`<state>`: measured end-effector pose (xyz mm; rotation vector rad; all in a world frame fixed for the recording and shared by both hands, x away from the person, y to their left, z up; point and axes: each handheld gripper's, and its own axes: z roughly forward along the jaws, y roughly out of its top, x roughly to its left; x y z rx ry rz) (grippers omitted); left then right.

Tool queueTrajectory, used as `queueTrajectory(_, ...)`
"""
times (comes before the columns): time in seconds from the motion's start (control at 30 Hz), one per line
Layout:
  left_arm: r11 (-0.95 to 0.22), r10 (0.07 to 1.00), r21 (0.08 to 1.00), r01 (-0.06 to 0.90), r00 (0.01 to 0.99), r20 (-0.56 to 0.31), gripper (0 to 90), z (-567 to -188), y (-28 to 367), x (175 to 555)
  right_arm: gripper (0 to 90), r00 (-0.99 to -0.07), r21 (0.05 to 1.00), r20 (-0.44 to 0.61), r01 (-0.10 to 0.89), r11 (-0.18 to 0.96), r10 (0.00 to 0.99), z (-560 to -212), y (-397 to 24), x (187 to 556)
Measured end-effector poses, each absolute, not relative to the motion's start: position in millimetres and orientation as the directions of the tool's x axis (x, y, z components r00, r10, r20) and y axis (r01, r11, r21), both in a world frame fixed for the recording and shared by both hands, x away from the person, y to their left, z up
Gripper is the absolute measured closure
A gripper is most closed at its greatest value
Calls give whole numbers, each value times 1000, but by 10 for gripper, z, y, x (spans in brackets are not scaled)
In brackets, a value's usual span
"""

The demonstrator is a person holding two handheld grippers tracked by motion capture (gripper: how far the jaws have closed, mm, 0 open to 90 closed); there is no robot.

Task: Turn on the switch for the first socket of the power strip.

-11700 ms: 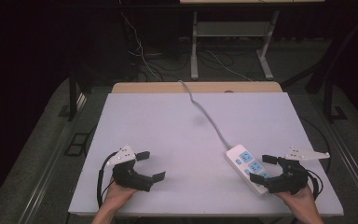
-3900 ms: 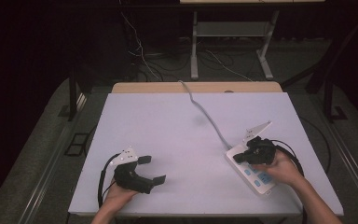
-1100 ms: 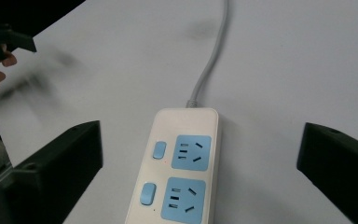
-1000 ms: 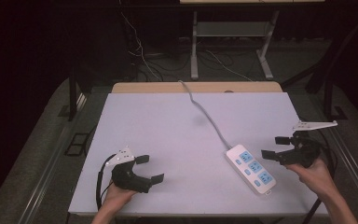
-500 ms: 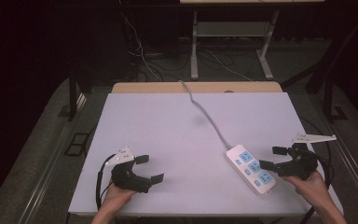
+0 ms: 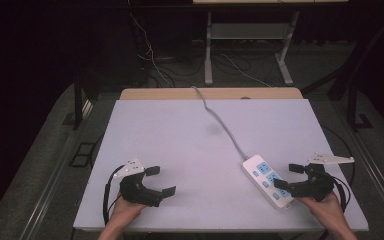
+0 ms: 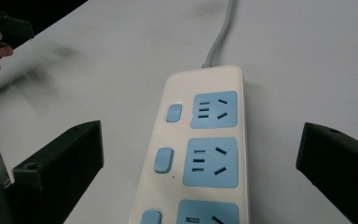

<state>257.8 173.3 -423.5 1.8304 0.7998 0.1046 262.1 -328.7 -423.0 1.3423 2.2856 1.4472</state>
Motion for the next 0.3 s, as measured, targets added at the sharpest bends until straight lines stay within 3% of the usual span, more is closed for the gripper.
queueTrajectory(0.3, -193, 564, 861, 471, 771, -295, 2, -4238, 1726, 2585, 2, -610, 783, 318, 601, 161, 726, -4285, -3222, 2593)
